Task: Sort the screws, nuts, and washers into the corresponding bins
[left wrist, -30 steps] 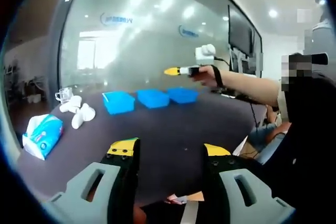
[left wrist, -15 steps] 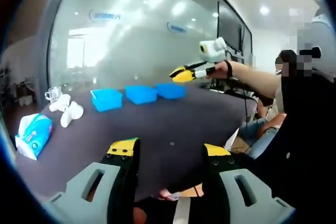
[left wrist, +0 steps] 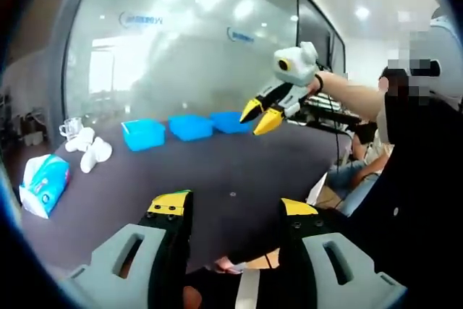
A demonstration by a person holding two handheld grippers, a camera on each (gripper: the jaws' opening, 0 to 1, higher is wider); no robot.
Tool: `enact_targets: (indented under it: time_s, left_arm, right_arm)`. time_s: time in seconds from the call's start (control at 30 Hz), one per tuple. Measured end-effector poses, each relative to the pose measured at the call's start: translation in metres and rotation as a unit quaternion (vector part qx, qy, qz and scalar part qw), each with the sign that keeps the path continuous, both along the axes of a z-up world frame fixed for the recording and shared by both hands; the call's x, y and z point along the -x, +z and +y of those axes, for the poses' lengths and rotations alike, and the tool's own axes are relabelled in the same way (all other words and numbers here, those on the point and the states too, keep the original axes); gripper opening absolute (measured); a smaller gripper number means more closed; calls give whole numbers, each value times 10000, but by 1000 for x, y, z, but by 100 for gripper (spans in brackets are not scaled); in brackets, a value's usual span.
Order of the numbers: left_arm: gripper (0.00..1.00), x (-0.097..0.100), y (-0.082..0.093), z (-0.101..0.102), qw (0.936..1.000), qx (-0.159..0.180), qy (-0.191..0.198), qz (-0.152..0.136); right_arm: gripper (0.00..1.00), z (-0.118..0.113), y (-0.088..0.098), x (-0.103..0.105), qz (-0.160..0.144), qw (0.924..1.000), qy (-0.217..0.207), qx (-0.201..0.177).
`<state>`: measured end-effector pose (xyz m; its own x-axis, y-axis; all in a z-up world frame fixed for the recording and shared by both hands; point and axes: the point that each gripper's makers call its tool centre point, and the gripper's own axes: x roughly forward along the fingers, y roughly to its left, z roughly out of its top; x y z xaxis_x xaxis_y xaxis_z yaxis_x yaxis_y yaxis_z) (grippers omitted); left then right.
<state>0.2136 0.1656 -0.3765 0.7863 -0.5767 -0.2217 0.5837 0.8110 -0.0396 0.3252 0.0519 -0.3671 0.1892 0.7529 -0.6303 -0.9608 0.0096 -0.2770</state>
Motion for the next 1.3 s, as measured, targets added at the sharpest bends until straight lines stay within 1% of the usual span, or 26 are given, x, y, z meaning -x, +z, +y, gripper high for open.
enact_targets:
  time_s: [0.13, 0.23, 0.43, 0.53, 0.67, 0.73, 0.83, 0.93, 1.1, 1.3]
  left_arm:
    - [44, 0, 0, 0, 10000, 13, 11, 3]
    - [44, 1, -2, 2, 10000, 6, 22, 19]
    - [44, 1, -4, 5, 10000, 52, 75, 38]
    - [44, 2, -7, 6, 9999, 19, 86, 56]
    - [44, 3, -10, 7, 9999, 12, 99, 81]
    - [44, 3, -10, 7, 9999, 33, 106, 86]
    - [44, 1, -11, 10, 9998, 53, 143, 95]
    - [44, 0, -12, 10, 9998, 60, 153, 119]
    - [44, 0, -12, 9, 9998, 65, 150, 118]
    - [43, -1, -15, 14, 9995, 69, 257, 165]
  right_arm:
    - [20, 12, -13, 17, 120, 9991, 265, 311]
    - [20, 21, -23, 25, 179, 9975, 397, 553]
    - [19, 33, -41, 36, 262, 9924, 692, 983]
    - [19, 37, -51, 41, 322, 9892, 804, 1183]
    - [18, 41, -62, 43, 360, 9859, 893, 1366]
    - [18, 43, -67, 41, 384, 9852, 876, 1420]
    - [16, 46, -75, 39, 510, 9839, 808, 1509]
    - [14, 47, -80, 37, 558, 9826, 789, 1583]
    - [13, 51, -86, 38, 630, 9806, 844, 1651]
    - [12, 55, -91, 41, 699, 9791, 925, 1671]
